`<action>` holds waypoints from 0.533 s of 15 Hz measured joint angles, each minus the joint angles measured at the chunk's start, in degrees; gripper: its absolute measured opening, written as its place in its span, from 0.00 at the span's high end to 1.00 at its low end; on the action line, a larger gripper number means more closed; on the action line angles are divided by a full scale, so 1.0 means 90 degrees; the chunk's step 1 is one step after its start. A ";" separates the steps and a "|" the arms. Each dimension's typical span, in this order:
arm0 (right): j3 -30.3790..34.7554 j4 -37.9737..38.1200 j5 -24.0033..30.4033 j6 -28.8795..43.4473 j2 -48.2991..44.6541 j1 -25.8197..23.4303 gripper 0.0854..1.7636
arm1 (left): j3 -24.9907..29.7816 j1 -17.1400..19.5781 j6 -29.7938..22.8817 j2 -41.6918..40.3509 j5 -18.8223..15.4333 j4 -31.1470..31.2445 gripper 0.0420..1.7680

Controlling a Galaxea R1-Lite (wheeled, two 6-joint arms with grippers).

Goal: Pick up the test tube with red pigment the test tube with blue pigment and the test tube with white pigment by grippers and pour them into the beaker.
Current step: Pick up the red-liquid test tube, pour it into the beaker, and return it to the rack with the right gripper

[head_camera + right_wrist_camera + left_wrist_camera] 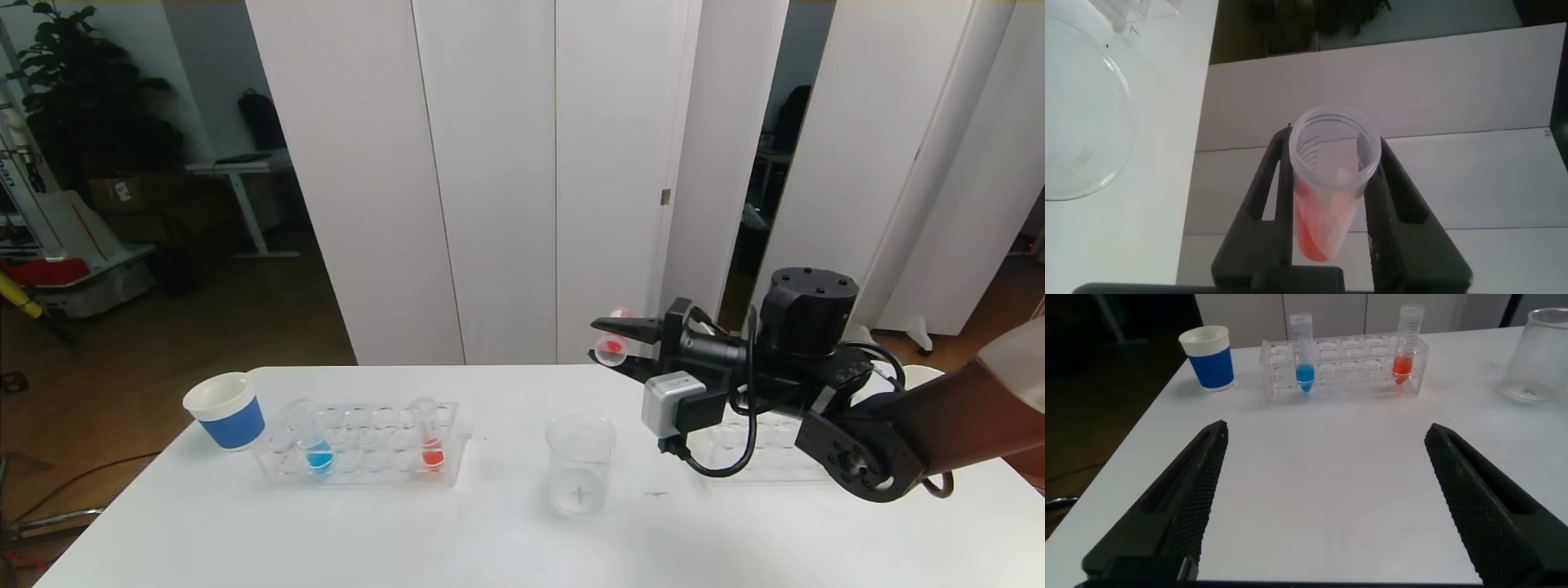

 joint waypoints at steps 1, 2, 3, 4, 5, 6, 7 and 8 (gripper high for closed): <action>-0.0038 0.0005 -0.0022 -0.0057 0.0041 0.0005 0.71 | 0.0000 0.0000 0.0000 0.0000 0.0000 0.0000 0.03; -0.0068 0.0003 -0.0037 -0.0119 0.0080 0.0012 0.71 | 0.0000 0.0000 0.0000 0.0000 0.0000 0.0000 0.03; -0.0080 0.0011 -0.0042 -0.0158 0.0116 0.0018 0.71 | 0.0000 0.0000 0.0000 0.0000 -0.0003 0.0000 0.03; -0.0089 0.0011 -0.0054 -0.0210 0.0138 0.0018 0.71 | 0.0000 0.0000 -0.0003 0.0000 -0.0003 0.0000 0.03; -0.0093 0.0011 -0.0112 -0.0287 0.0152 0.0009 0.71 | 0.0000 0.0000 0.0000 0.0000 -0.0003 -0.0003 0.03; -0.0093 0.0011 -0.0138 -0.0331 0.0169 -0.0003 0.71 | 0.0000 0.0000 0.0000 0.0000 -0.0003 0.0000 0.03; -0.0096 0.0008 -0.0144 -0.0355 0.0179 -0.0009 0.71 | 0.0000 0.0000 0.0000 0.0000 -0.0003 0.0000 0.03; -0.0096 0.0008 -0.0144 -0.0398 0.0188 -0.0015 0.71 | 0.0000 0.0000 -0.0003 0.0000 -0.0003 0.0000 0.03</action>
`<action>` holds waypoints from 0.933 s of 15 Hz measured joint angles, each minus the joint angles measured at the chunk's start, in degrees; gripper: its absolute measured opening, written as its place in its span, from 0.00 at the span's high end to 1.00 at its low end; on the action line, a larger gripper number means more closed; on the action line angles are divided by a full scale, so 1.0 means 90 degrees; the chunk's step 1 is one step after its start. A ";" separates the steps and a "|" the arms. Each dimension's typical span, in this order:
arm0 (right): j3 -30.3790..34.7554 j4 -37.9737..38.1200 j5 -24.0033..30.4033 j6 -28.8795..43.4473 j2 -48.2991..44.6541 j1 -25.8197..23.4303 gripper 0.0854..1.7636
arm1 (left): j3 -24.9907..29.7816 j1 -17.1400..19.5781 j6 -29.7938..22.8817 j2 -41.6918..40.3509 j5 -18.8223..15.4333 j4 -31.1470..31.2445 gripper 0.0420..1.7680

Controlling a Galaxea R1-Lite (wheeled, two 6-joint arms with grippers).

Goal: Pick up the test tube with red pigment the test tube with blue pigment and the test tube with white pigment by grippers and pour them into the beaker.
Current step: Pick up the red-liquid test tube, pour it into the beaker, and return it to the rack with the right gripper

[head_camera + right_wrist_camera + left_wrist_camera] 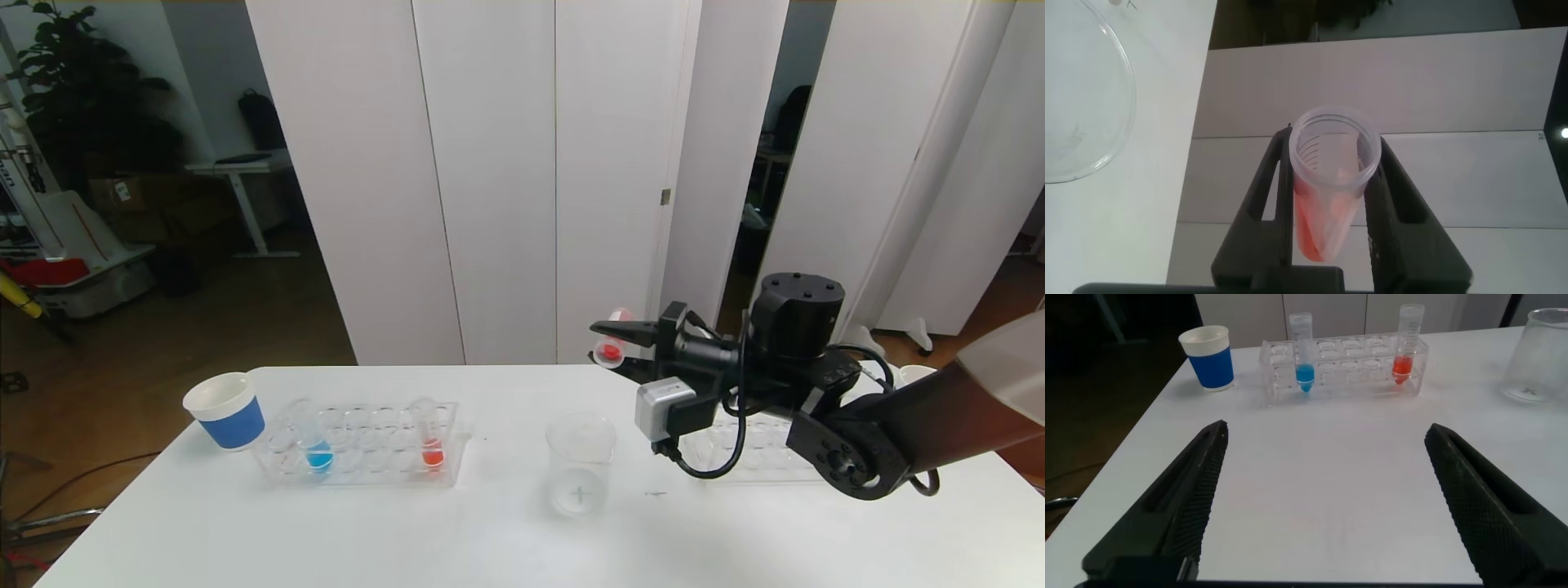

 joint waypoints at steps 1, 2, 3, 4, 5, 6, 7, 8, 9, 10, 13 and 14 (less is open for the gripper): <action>0.0000 0.0000 -0.0003 -0.0069 0.0011 0.0000 0.71 | 0.0000 0.0000 0.0003 0.0000 0.0000 -0.0003 0.03; 0.0000 -0.0003 -0.0034 -0.0129 0.0018 0.0000 0.71 | 0.0000 0.0000 0.0003 0.0003 0.0000 0.0000 0.03; 0.0000 -0.0009 -0.0051 -0.0190 0.0030 -0.0004 0.71 | 0.0000 0.0000 0.0000 0.0000 0.0000 0.0000 0.03; 0.0000 -0.0005 -0.0061 -0.0244 0.0039 -0.0004 0.71 | 0.0000 0.0000 0.0003 0.0000 0.0003 0.0000 0.03; 0.0000 -0.0005 -0.0064 -0.0275 0.0049 -0.0004 0.71 | 0.0000 0.0000 0.0003 0.0000 0.0000 -0.0003 0.03; 0.0000 -0.0003 -0.0065 -0.0312 0.0054 -0.0003 0.71 | 0.0000 0.0000 0.0003 0.0000 0.0000 -0.0003 0.03; -0.0008 -0.0003 -0.0073 -0.0401 0.0057 -0.0004 0.71 | 0.0000 0.0000 0.0003 0.0003 0.0000 0.0000 0.03; -0.0012 -0.0012 -0.0077 -0.0545 0.0057 -0.0022 0.71 | 0.0000 -0.0003 0.0003 0.0000 0.0000 -0.0003 0.03; -0.0022 -0.0008 -0.0085 -0.0612 0.0061 -0.0043 0.71 | 0.0000 -0.0003 0.0003 0.0000 0.0000 0.0000 0.03; -0.0033 -0.0008 -0.0087 -0.0646 0.0064 -0.0049 0.71 | 0.0000 0.0000 0.0000 0.0000 0.0000 0.0000 0.03; -0.0070 -0.0012 -0.0092 -0.0734 0.0073 -0.0041 0.71 | 0.0000 0.0000 0.0003 0.0000 0.0000 0.0000 0.03; -0.0092 -0.0015 -0.0095 -0.0744 0.0081 -0.0028 0.71 | 0.0000 0.0000 0.0003 0.0000 0.0000 0.0000 0.03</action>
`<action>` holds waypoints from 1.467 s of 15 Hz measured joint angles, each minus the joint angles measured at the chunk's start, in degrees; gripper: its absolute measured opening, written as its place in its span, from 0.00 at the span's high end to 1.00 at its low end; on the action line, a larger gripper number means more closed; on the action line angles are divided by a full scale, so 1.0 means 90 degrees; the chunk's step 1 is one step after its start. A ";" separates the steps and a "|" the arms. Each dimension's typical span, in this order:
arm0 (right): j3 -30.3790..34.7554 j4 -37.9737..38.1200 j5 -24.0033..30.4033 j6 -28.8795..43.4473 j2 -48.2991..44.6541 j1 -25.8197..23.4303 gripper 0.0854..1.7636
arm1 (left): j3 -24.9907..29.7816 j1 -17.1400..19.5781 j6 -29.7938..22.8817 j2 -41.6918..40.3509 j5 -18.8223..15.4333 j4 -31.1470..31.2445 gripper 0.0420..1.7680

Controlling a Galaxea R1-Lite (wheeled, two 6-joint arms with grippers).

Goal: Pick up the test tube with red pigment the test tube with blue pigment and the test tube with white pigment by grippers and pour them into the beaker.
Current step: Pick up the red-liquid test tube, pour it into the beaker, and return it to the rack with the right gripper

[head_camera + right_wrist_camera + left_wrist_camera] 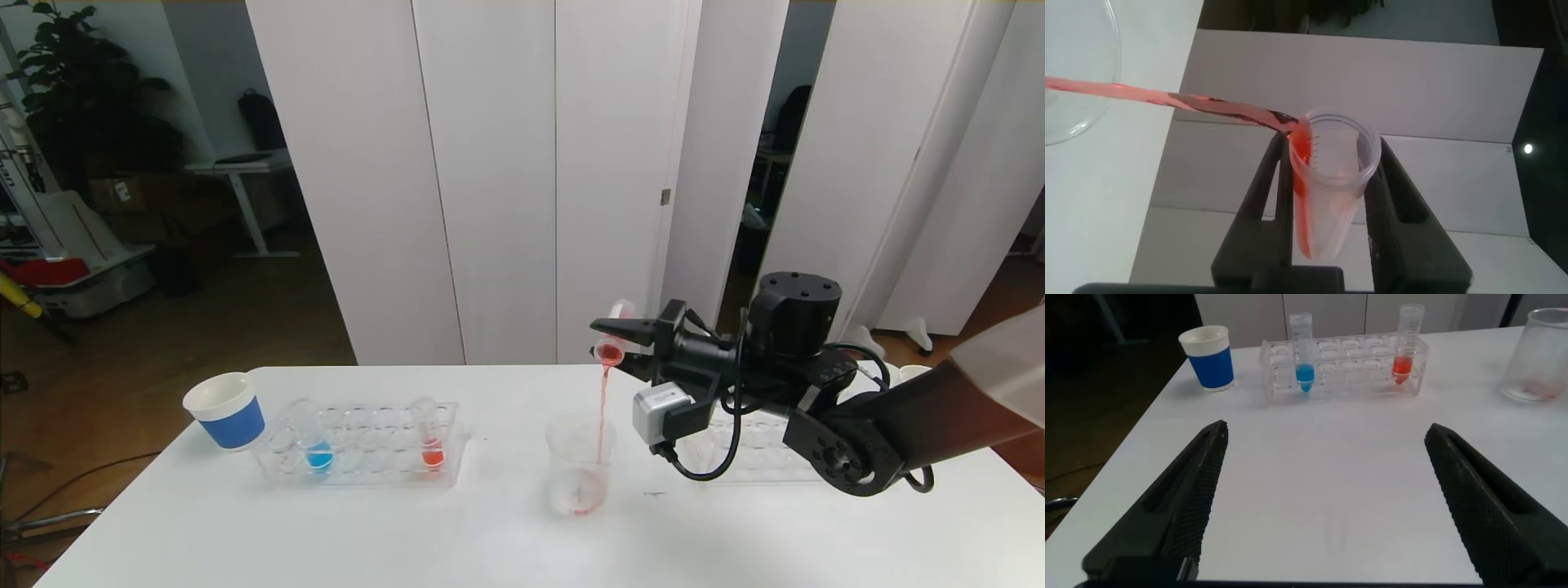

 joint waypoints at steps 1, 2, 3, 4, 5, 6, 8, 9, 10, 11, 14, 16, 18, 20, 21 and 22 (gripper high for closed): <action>-0.0024 0.0007 0.0003 -0.0005 0.0004 0.0026 0.71 | 0.0000 0.0000 0.0000 0.0000 0.0000 0.0000 0.03; -0.0054 0.0009 0.0000 -0.0003 0.0014 0.0043 0.71 | 0.0000 0.0000 0.0000 0.0000 0.0000 0.0000 0.03; -0.0079 0.0009 0.0003 -0.0003 0.0023 0.0056 0.71 | 0.0000 0.0000 0.0000 0.0000 0.0000 0.0000 0.03; -0.0119 0.0015 0.0003 -0.0030 0.0043 0.0061 0.71 | 0.0000 0.0000 0.0000 0.0000 0.0000 0.0000 0.03; -0.0177 0.0012 0.0003 -0.0073 0.0060 0.0065 0.71 | 0.0000 0.0000 0.0000 0.0000 -0.0003 0.0000 0.03; -0.0207 0.0009 0.0005 -0.0100 0.0074 0.0070 0.71 | 0.0000 0.0000 0.0000 0.0000 -0.0003 0.0000 0.03; -0.0238 0.0009 0.0003 -0.0175 0.0093 0.0073 0.71 | 0.0000 0.0000 0.0000 0.0000 0.0000 0.0000 0.03; -0.0253 0.0012 0.0003 -0.0207 0.0102 0.0077 0.71 | -0.0003 0.0000 0.0000 0.0000 0.0000 0.0000 0.03; -0.0280 0.0012 0.0005 -0.0279 0.0111 0.0080 0.71 | -0.0003 0.0000 0.0000 0.0000 0.0000 0.0000 0.03; -0.0299 0.0012 0.0005 -0.0312 0.0123 0.0080 0.71 | -0.0003 0.0000 0.0000 0.0000 0.0000 -0.0003 0.03; -0.0425 0.0007 0.0005 -0.0515 0.0145 0.0104 0.71 | -0.0003 0.0000 0.0000 0.0000 0.0000 -0.0003 0.03; -0.0492 0.0005 0.0008 -0.0549 0.0148 0.0107 0.71 | -0.0003 0.0000 0.0000 0.0000 0.0003 0.0000 0.03; -0.0513 0.0003 0.0012 -0.0652 0.0148 0.0107 0.71 | -0.0003 0.0000 0.0000 0.0000 0.0003 -0.0003 0.03; -0.0526 0.0000 0.0012 -0.0707 0.0150 0.0107 0.71 | -0.0003 0.0000 0.0000 0.0000 0.0000 -0.0003 0.03; -0.0532 -0.0003 0.0012 -0.0731 0.0154 0.0107 0.71 | -0.0003 0.0000 0.0000 0.0000 0.0000 0.0000 0.03; -0.0550 -0.0005 0.0012 -0.0775 0.0157 0.0108 0.71 | -0.0003 0.0000 0.0000 0.0000 0.0000 -0.0003 0.03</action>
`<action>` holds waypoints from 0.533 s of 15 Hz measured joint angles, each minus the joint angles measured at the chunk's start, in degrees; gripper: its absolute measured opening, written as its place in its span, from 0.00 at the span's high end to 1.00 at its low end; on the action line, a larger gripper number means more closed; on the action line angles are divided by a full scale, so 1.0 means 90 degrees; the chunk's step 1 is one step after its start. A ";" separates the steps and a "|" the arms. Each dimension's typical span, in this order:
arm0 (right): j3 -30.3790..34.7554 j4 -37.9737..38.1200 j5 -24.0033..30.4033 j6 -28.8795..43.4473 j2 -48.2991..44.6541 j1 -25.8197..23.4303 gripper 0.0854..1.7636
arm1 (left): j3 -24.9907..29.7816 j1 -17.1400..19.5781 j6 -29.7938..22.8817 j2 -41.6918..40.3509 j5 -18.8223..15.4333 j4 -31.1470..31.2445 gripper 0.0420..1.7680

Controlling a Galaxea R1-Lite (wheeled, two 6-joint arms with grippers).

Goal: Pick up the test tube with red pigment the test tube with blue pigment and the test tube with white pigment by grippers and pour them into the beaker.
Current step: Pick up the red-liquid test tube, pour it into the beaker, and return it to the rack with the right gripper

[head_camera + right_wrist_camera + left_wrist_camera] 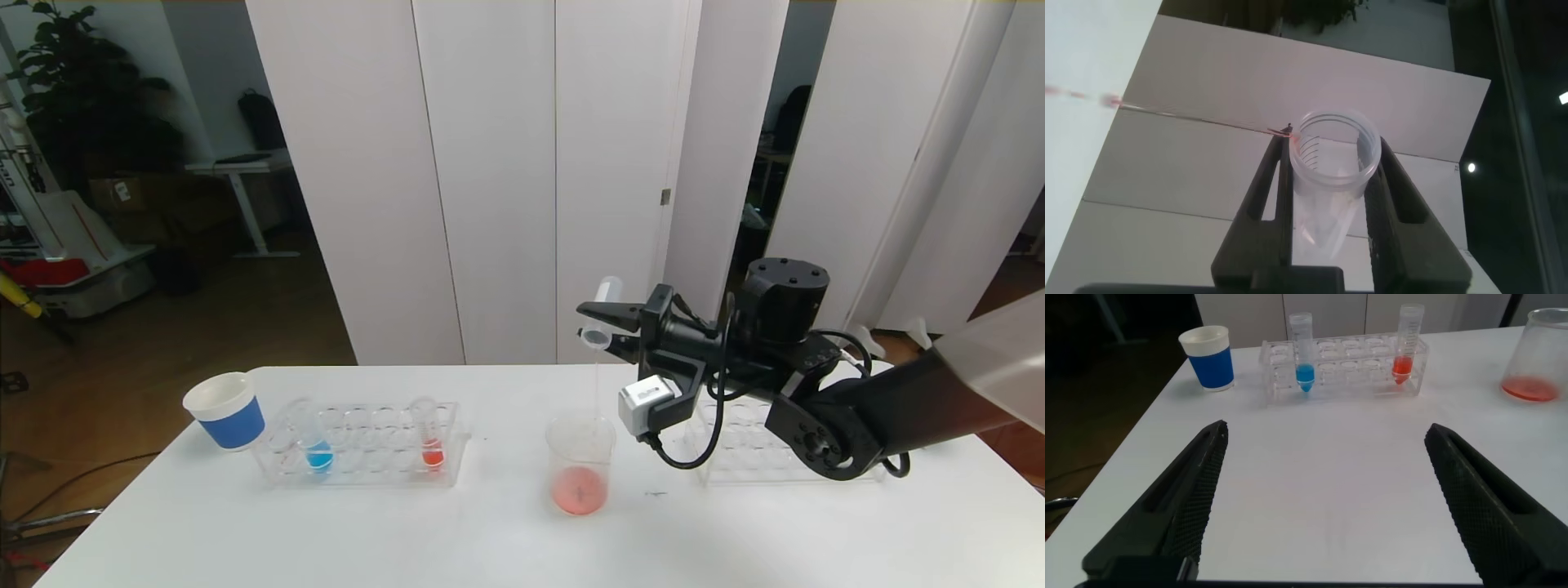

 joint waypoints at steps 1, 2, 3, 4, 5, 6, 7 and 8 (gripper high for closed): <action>-0.0024 -0.0001 0.0003 -0.0046 0.0000 0.0000 0.71 | 0.0000 0.0000 -0.0003 0.0000 0.0000 0.0003 0.03; -0.0038 -0.0004 0.0000 -0.0056 0.0003 -0.0001 0.71 | 0.0000 0.0000 -0.0003 0.0000 0.0000 0.0003 0.03; -0.0062 -0.0001 0.0000 -0.0061 0.0003 -0.0001 0.71 | 0.0000 0.0000 0.0000 0.0000 0.0003 0.0003 0.03; -0.0084 -0.0004 -0.0003 -0.0070 0.0003 0.0000 0.71 | 0.0000 0.0000 -0.0003 0.0000 0.0000 0.0000 0.03; -0.0102 -0.0001 -0.0003 -0.0070 0.0009 0.0015 0.71 | 0.0000 0.0000 0.0000 0.0000 0.0000 0.0000 0.03; -0.0133 0.0005 -0.0003 -0.0073 0.0019 0.0035 0.71 | 0.0000 0.0000 0.0000 0.0000 0.0000 0.0003 0.03; -0.0175 0.0005 -0.0003 -0.0073 0.0034 0.0045 0.71 | 0.0000 0.0000 0.0000 0.0000 0.0000 0.0003 0.03; -0.0199 0.0011 -0.0004 -0.0068 0.0043 0.0057 0.71 | 0.0000 0.0000 0.0000 0.0003 0.0000 0.0003 0.03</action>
